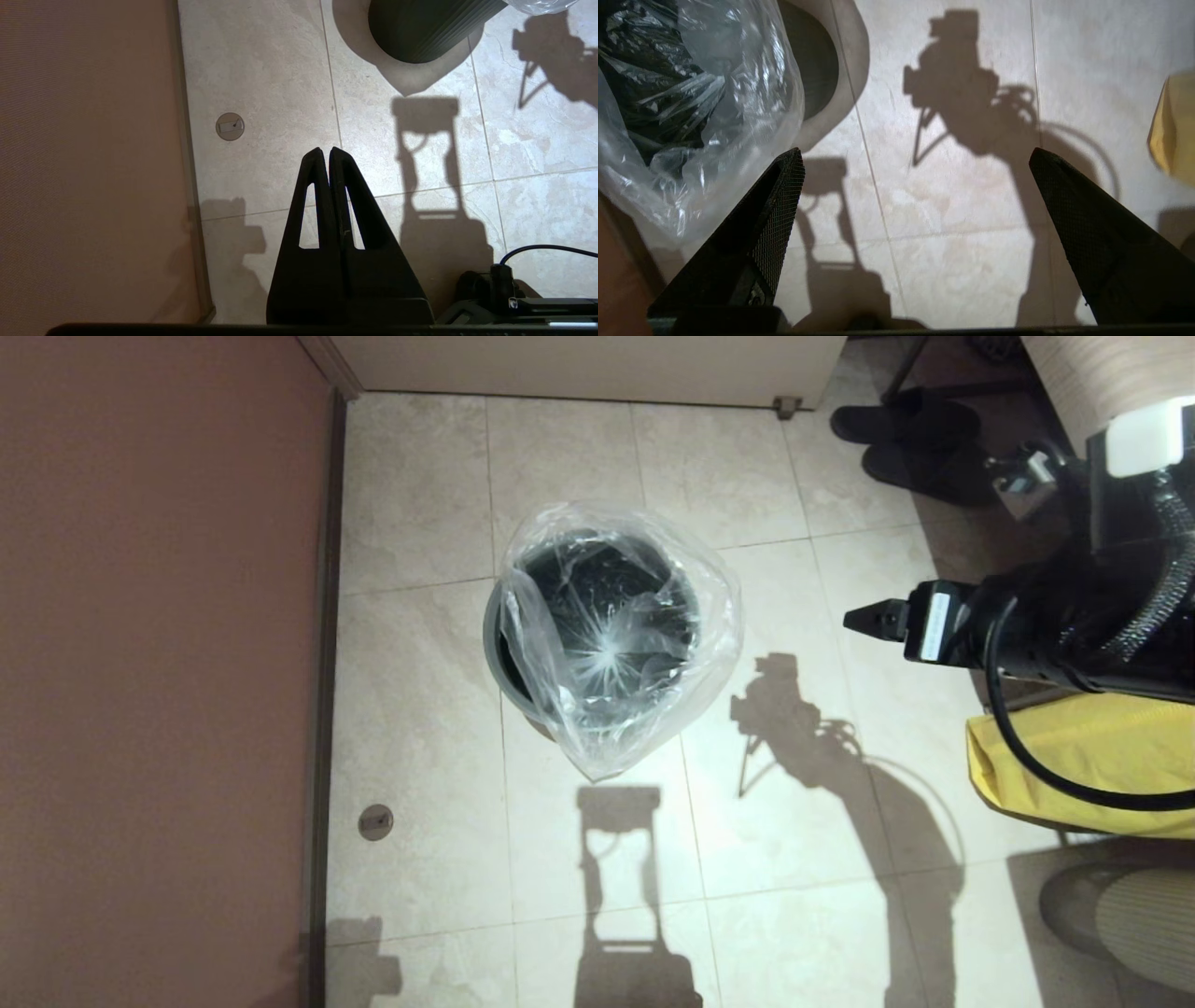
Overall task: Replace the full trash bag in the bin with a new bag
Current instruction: Put the new garbage bag on the trash can
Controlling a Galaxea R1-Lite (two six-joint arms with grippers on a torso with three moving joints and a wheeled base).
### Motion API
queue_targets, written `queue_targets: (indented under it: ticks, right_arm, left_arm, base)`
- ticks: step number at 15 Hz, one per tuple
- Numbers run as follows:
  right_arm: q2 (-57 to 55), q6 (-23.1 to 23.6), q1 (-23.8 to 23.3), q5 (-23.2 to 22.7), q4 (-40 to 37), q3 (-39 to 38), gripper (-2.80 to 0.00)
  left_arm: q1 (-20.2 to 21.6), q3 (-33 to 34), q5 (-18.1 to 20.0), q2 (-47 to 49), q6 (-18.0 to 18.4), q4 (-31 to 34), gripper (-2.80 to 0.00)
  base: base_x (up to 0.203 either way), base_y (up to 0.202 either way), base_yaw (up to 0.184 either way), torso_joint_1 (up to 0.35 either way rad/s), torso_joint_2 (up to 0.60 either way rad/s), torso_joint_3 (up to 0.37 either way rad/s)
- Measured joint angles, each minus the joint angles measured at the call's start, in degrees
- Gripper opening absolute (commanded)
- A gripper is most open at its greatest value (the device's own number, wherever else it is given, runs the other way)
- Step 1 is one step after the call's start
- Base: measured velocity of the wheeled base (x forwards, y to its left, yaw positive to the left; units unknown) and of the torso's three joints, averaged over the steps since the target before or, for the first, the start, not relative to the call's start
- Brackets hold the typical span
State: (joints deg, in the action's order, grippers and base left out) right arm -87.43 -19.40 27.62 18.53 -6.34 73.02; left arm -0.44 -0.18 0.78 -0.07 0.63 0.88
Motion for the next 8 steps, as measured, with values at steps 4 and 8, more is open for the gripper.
queue_targets:
  ticks: [4,8]
  right_arm:
    - [6.8,-3.4,-3.0,-2.0,-12.5,-2.3,-2.8]
    - [11.7,-3.6,-6.5,-4.1,-14.2,-4.7,-2.8]
  left_arm:
    - [0.0,0.0,0.0,0.0,0.0,0.0,-2.8]
    - [0.0,0.0,0.0,0.0,0.0,0.0,-2.8]
  base:
    - [0.0,0.0,0.0,0.0,0.0,0.0]
    - [0.0,0.0,0.0,0.0,0.0,0.0]
